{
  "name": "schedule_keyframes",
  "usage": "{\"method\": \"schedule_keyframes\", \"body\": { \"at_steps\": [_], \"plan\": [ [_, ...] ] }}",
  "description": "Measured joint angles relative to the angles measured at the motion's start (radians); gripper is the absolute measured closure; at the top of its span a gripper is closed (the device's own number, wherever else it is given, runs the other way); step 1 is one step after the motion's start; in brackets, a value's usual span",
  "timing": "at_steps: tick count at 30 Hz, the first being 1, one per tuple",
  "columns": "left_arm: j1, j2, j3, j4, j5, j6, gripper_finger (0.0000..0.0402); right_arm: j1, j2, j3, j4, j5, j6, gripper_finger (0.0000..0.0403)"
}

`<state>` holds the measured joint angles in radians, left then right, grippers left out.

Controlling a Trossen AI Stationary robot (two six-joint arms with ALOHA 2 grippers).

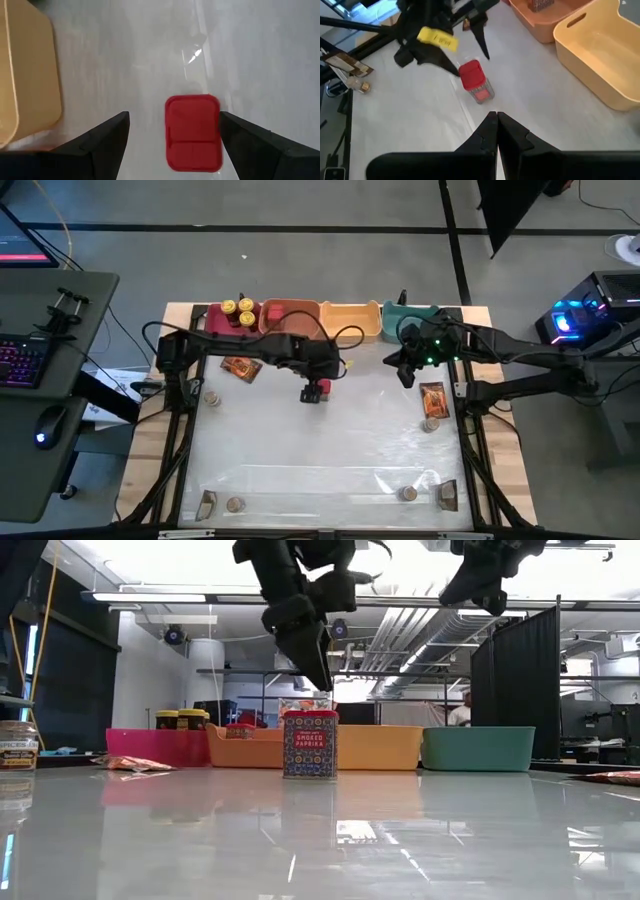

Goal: Sort spices by type
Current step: Put the red seasoning can into the orange bin

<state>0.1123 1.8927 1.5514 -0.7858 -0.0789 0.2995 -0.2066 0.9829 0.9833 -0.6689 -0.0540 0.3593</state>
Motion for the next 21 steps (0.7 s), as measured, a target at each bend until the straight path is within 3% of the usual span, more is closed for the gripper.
{"method": "schedule_keyframes", "body": {
  "at_steps": [12,21],
  "plan": [
    [0.041,0.0,-0.037,0.004,0.149,0.01,0.0108,0.0,0.008,0.0,-0.004,0.022,-0.025,0.0403],
    [0.037,0.067,-0.037,0.017,0.119,0.026,0.0108,0.0,0.008,0.0,-0.008,0.025,-0.02,0.0403]
  ]
}}
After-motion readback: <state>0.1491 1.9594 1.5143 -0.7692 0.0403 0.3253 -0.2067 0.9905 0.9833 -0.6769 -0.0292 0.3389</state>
